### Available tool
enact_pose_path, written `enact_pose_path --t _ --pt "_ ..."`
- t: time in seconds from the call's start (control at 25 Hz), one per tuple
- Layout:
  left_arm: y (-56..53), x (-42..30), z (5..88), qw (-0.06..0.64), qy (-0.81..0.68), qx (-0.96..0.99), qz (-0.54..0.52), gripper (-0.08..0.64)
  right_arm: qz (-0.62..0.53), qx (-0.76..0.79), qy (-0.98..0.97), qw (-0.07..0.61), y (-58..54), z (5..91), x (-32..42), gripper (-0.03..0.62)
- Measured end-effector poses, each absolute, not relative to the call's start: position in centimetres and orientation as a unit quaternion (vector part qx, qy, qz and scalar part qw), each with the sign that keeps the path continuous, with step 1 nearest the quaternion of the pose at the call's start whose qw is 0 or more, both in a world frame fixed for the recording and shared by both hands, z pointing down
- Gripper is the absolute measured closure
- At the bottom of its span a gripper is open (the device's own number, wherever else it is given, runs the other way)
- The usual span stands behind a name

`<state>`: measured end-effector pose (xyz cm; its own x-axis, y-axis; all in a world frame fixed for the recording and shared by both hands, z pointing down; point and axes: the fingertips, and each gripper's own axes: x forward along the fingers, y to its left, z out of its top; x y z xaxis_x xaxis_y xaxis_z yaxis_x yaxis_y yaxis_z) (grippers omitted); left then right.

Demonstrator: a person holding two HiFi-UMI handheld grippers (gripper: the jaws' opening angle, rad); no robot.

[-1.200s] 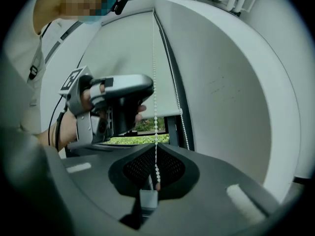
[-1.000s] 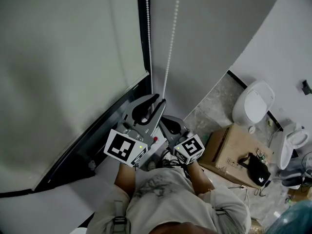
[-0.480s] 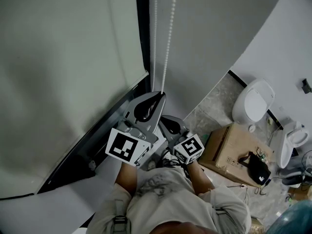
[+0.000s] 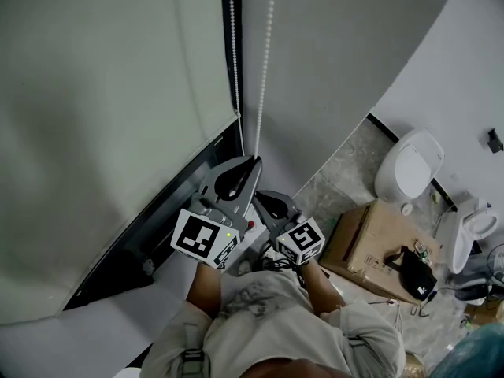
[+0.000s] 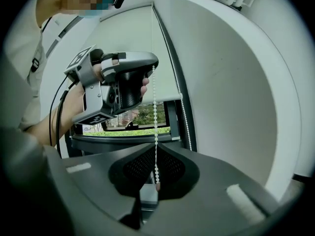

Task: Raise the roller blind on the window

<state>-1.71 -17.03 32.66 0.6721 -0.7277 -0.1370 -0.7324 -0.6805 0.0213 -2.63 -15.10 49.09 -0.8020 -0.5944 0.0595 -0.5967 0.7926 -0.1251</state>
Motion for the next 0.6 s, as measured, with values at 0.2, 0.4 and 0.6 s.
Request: enact_pose_path --t 0.2,0.4,0.6 --pt "-16.8 -1.4 34.8 -0.001 0.4 -0.915 0.055 0.551 0.083 0.313 -0.946 0.024 -14.7 51.1 -2.5 0.577" --pt "-16.9 -1.3 37.5 -0.029 0.402 -0.914 0.043 0.551 0.103 0.31 -0.944 0.04 -14.6 53.9 -2.4 0.577" --pt "-16.8 -1.0 39.8 -0.045 0.404 -0.913 0.029 0.551 0.123 0.303 -0.943 0.053 -14.3 56.4 -2.4 0.577"
